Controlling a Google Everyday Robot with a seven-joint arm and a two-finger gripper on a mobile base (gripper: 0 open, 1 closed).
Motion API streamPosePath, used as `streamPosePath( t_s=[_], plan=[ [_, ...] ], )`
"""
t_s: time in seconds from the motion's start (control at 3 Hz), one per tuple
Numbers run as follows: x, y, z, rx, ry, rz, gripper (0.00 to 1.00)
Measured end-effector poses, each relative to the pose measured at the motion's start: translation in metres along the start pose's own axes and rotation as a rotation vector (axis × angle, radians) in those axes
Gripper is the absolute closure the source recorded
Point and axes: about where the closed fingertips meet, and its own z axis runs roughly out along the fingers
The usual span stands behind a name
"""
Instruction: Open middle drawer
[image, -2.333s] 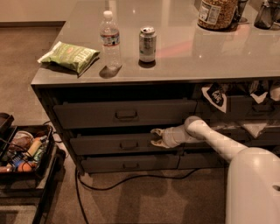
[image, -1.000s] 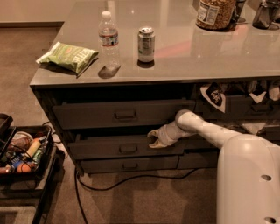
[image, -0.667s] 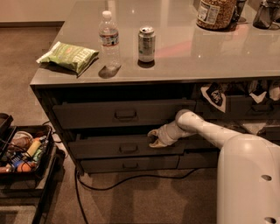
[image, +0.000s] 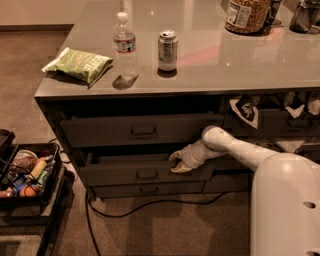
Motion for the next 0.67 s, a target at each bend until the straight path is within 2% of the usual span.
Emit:
streamPosePath(
  t_s=[0.33,0.67],
  plan=[
    [-0.0032,0.0167,-0.0035,-0.012,-0.018,0.051,1.0],
    [-0.0089,0.0143,-0.0079,0.003,-0.03,0.067,1.0]
  ],
)
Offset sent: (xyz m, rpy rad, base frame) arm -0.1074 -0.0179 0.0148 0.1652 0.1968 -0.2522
